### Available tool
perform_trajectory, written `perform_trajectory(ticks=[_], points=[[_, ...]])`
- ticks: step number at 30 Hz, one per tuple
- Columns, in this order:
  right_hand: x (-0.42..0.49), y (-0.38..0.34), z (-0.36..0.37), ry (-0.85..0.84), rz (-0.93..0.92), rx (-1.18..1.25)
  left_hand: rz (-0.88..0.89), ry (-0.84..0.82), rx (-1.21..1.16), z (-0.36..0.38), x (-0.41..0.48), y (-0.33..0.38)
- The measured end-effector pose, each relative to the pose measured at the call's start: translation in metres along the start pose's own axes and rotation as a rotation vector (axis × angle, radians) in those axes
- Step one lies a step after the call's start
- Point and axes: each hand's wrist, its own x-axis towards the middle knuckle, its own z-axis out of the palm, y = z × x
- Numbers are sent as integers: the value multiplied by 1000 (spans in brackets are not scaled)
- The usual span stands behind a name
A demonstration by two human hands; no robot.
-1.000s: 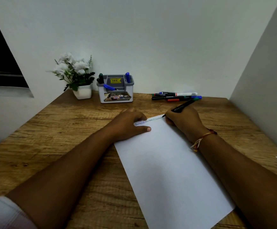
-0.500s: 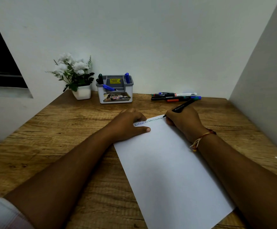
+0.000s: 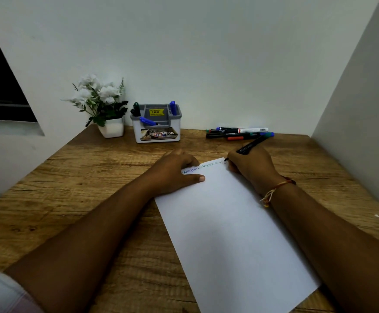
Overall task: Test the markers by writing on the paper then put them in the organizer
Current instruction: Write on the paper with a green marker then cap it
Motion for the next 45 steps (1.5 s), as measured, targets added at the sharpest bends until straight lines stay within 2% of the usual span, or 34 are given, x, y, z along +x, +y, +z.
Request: perform_trajectory(ticks=[4,11,15,19,24,28,33,45], points=[[-1,2,0,-18,28,178,-2,42,-40,1,-1,1],[-2,-4,-1,-86,-64,431,-52,275,-283,-7,-1,6],[-15,-16,-7,-169,-113,613,-98,322,-572,-8,1,9],[-33,-30,-13,-132,-406,443,-133,362,-1005,-13,-1,22],[-45,-33,-12,-173,-678,281,-259,354,-1276,-19,-6,30],[-54,-33,-10,-205,-865,125,-338,375,-1346,-19,-6,29],[-54,-33,-7,-245,-977,53,-338,336,-1405,-21,-8,34],[-57,-33,-7,-223,-1020,55,-381,336,-1416,-20,-8,33]])
